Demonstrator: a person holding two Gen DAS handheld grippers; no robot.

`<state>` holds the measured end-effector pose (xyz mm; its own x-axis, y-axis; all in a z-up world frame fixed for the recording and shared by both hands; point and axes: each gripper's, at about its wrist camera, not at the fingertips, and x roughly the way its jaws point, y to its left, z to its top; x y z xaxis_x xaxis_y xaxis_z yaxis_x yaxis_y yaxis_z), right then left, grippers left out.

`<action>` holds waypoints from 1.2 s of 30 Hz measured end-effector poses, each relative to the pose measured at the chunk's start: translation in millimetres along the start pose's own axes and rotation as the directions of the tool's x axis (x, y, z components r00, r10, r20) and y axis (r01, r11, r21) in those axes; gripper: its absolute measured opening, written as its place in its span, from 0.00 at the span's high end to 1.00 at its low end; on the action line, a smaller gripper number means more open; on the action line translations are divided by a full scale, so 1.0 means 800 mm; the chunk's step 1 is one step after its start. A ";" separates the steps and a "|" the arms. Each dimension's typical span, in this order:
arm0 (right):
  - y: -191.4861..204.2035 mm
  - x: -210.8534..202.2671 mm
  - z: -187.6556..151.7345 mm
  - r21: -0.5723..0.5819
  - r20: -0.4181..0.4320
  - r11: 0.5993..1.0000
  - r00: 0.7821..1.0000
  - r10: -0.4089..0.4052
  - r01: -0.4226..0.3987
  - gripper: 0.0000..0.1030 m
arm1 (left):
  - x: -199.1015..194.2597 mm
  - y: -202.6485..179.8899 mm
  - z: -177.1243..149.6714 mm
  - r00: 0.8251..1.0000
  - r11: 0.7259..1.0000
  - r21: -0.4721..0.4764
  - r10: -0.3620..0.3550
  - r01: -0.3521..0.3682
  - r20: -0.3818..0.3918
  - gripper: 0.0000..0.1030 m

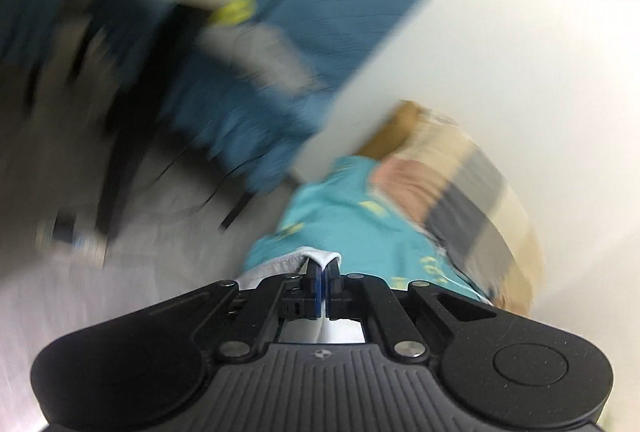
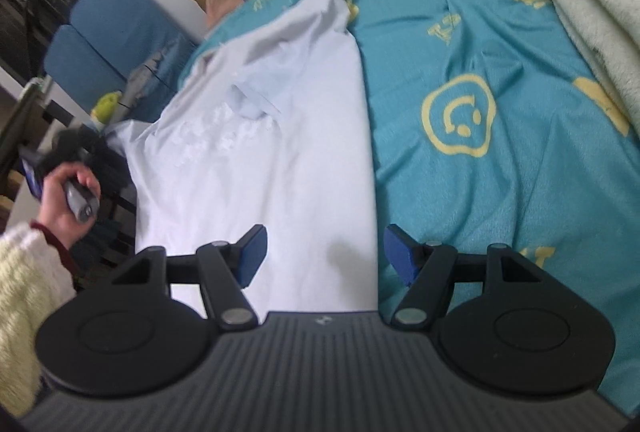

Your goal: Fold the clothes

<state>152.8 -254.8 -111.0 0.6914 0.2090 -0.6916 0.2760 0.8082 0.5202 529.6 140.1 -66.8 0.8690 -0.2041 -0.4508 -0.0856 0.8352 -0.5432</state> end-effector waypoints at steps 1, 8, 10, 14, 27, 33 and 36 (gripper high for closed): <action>0.000 -0.004 0.000 -0.001 0.008 1.000 1.000 0.002 -0.002 0.34 | -0.004 -0.032 0.003 1.000 0.997 0.075 -0.017 0.017 0.008 0.99; -0.016 -0.019 0.003 0.034 0.035 0.999 0.999 -0.014 0.012 0.34 | 0.015 -0.240 -0.078 0.977 0.838 0.502 -0.176 0.213 -0.120 0.99; -0.024 -0.017 0.005 0.053 0.039 0.998 0.999 -0.022 0.020 0.34 | 0.038 -0.277 -0.128 0.965 0.783 0.565 -0.183 0.260 -0.190 0.99; -0.038 -0.012 0.009 0.069 0.046 0.997 0.998 -0.042 0.039 0.34 | 0.089 -0.307 -0.224 0.948 0.751 0.596 -0.127 0.285 -0.293 0.98; -0.045 0.002 0.020 0.018 0.072 0.999 0.997 -0.029 0.028 0.34 | -0.030 -0.235 -0.281 0.939 0.740 0.616 -0.060 0.270 -0.339 0.50; -0.030 -0.026 0.021 -0.047 0.139 0.996 0.987 0.076 -0.070 0.34 | -0.187 -0.182 -0.282 0.966 0.781 0.608 0.027 0.140 -0.257 0.41; -0.017 -0.041 0.020 -0.103 0.144 0.988 0.981 0.128 -0.113 0.34 | -0.241 -0.161 -0.295 0.975 0.763 0.644 0.090 0.065 -0.205 0.40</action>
<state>136.7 -281.0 -87.2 0.8096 0.2293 -0.5404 0.1252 0.8319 0.5406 258.5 -48.7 -76.9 0.7397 -0.2285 -0.6330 0.3049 0.9523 0.0124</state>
